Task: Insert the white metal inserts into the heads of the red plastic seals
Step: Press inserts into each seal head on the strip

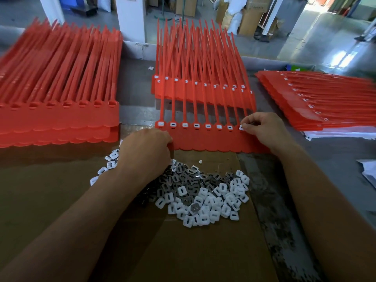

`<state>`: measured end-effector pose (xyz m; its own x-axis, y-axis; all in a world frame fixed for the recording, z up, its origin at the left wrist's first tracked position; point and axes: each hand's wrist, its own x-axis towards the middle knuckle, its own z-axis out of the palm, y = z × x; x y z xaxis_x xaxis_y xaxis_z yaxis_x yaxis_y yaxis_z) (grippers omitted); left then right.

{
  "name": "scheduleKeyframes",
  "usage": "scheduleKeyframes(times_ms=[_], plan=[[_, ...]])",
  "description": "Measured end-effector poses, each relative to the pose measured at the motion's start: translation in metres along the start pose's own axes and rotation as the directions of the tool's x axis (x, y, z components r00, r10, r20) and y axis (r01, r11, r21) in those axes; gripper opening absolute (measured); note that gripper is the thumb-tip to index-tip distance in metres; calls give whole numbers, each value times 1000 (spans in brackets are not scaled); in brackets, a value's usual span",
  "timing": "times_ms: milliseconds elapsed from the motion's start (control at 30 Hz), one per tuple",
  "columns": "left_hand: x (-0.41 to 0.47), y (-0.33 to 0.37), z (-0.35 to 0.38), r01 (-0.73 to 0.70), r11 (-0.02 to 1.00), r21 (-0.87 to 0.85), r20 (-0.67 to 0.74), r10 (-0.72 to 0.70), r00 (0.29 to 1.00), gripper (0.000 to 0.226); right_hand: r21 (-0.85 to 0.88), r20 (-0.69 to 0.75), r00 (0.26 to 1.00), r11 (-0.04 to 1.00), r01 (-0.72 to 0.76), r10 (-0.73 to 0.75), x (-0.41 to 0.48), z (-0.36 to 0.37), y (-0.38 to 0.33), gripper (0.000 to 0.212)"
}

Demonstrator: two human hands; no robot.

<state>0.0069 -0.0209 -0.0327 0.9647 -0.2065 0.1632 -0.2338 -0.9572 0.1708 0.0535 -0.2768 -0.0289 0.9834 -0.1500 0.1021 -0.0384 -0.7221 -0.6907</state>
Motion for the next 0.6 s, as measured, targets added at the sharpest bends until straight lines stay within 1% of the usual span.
scheduleKeyframes(times_ms=[367,600], plan=[[0,0,0,-8,1000,10,-3,8,1000,35,-85,16,999,996,38,-37,0,1,-4,4],[0,0,-1,-2,1000,12,11,2,1000,35,-118,30,999,992,36,-33,1,2,-3,3]])
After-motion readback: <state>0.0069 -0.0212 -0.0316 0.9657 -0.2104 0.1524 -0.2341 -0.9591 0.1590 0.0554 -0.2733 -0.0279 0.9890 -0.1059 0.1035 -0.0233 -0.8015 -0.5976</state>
